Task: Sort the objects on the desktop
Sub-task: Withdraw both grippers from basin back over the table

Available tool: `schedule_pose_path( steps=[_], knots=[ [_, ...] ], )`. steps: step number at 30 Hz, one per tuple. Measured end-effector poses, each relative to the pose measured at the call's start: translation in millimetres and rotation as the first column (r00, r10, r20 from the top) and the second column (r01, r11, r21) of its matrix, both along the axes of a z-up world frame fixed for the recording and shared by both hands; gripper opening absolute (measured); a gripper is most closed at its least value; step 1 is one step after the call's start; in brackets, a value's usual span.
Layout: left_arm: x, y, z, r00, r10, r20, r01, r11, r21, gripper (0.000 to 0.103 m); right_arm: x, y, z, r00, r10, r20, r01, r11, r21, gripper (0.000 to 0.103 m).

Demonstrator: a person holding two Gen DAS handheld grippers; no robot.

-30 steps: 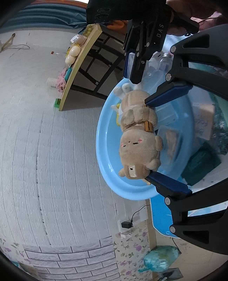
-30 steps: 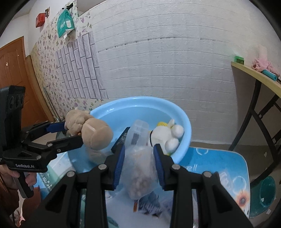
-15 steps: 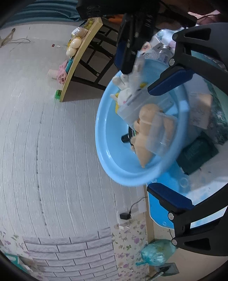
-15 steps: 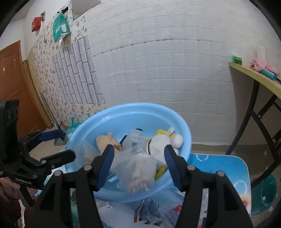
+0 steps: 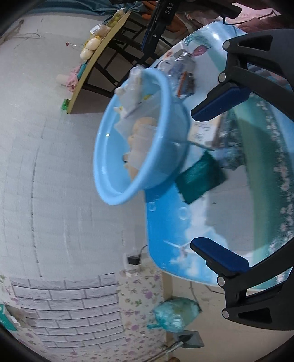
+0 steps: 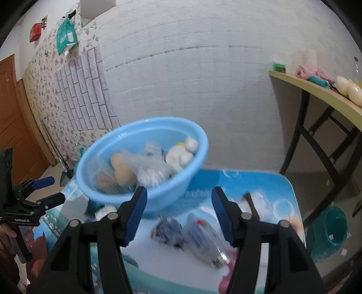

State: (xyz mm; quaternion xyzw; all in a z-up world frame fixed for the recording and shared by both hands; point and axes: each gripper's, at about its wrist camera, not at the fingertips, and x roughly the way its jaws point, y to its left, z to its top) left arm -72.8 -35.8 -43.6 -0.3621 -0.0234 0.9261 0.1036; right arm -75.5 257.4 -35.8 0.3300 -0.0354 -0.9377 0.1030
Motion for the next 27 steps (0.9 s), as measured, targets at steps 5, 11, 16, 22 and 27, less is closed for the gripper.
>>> schedule_pose_path(
  steps=[5,11,16,22,27],
  knots=[
    [12.9,4.8,-14.2,0.999,-0.01,0.049,0.01,1.0,-0.013,0.103,18.2,7.2,-14.7,0.999,-0.016,0.047,0.015,1.0,0.015,0.059],
    [21.5,16.7,-21.6,0.996,-0.039,0.08,0.041,0.999,-0.024,0.103,34.7,20.6,-30.4,0.995,-0.043,0.09,0.041,0.999,0.019,0.059],
    [25.8,20.4,-24.0,0.995,-0.044,0.09,0.048,0.998,-0.037,0.103,41.8,31.1,-37.0,0.992,-0.069,0.108,0.067,0.998,0.02,0.059],
    [28.2,16.7,-28.6,0.992,-0.029,0.12,0.035,0.998,-0.053,0.103,47.4,41.6,-39.8,0.989,-0.092,0.113,0.091,0.996,0.015,0.059],
    [28.2,11.4,-34.0,0.99,-0.006,0.139,0.012,0.999,-0.044,0.103,50.1,51.7,-45.9,0.983,-0.125,0.137,0.124,0.992,0.012,0.059]
  ],
)
